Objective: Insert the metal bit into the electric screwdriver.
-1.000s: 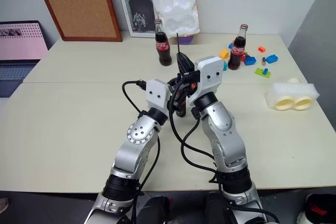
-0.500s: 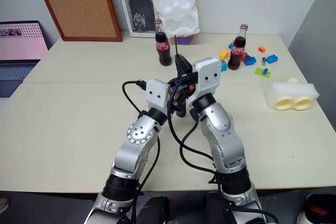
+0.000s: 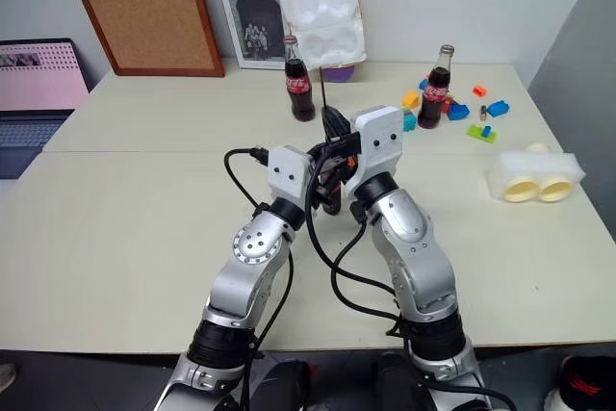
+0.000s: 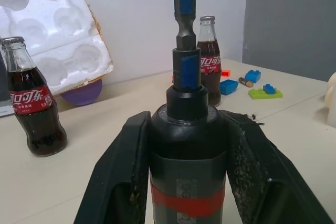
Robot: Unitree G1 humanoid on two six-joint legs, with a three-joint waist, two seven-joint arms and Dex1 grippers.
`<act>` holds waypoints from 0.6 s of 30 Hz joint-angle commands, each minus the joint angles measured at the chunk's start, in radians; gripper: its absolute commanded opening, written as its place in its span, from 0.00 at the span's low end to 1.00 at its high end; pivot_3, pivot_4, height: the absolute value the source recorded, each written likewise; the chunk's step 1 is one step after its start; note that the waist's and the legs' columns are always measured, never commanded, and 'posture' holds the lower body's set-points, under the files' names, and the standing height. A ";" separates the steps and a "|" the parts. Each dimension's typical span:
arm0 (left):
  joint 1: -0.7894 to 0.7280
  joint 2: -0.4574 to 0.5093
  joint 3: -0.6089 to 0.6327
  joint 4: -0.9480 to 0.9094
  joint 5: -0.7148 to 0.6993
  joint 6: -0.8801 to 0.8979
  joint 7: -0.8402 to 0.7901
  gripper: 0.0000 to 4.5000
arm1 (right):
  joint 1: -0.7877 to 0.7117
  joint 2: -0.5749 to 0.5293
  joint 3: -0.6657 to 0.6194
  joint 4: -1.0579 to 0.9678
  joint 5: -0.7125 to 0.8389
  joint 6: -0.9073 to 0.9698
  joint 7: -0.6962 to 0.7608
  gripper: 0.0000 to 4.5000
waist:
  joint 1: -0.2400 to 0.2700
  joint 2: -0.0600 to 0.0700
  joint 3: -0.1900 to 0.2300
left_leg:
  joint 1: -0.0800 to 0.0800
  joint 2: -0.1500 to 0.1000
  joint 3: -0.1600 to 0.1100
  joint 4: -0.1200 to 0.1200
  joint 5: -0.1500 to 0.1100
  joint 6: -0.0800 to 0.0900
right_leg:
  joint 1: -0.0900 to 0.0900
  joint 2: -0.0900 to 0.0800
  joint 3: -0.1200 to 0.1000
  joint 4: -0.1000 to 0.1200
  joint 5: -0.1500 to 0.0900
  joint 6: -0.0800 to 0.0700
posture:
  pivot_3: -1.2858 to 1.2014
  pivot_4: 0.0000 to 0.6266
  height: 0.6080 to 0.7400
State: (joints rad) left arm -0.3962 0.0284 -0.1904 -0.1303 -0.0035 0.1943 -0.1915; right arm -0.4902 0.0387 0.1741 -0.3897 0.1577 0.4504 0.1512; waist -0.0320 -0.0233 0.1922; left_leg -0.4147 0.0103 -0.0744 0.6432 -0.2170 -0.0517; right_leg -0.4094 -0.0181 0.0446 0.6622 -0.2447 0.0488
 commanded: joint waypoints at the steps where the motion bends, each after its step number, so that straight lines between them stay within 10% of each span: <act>1: -0.018 -0.003 -0.002 -0.042 0.003 -0.010 -0.005 0.37 | -0.014 -0.018 -0.025 -0.037 0.030 0.099 0.006 0.00 | 0.000 0.000 0.000 | 0.000 0.000 0.000 0.000 0.000 0.000 | 0.000 0.000 0.000 0.000 0.000 0.000 | 0.52 0.24 1.00; 18: -0.024 -0.002 -0.003 -0.041 0.012 -0.013 -0.001 0.37 | -0.109 -0.051 -0.080 -0.153 0.115 0.413 -0.044 0.00 | 0.000 0.000 0.000 | 0.000 0.000 0.000 0.000 0.000 0.000 | 0.000 0.000 0.000 -0.001 0.000 0.000 | 0.52 0.24 1.00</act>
State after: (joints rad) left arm -0.3982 0.0282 -0.1912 -0.1304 -0.0011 0.1951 -0.1908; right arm -0.5806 -0.0140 0.0980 -0.5053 0.2752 0.8494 0.1245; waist -0.0322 -0.0233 0.1922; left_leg -0.4149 0.0103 -0.0746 0.6426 -0.2170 -0.0517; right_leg -0.4095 -0.0181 0.0444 0.6616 -0.2448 0.0488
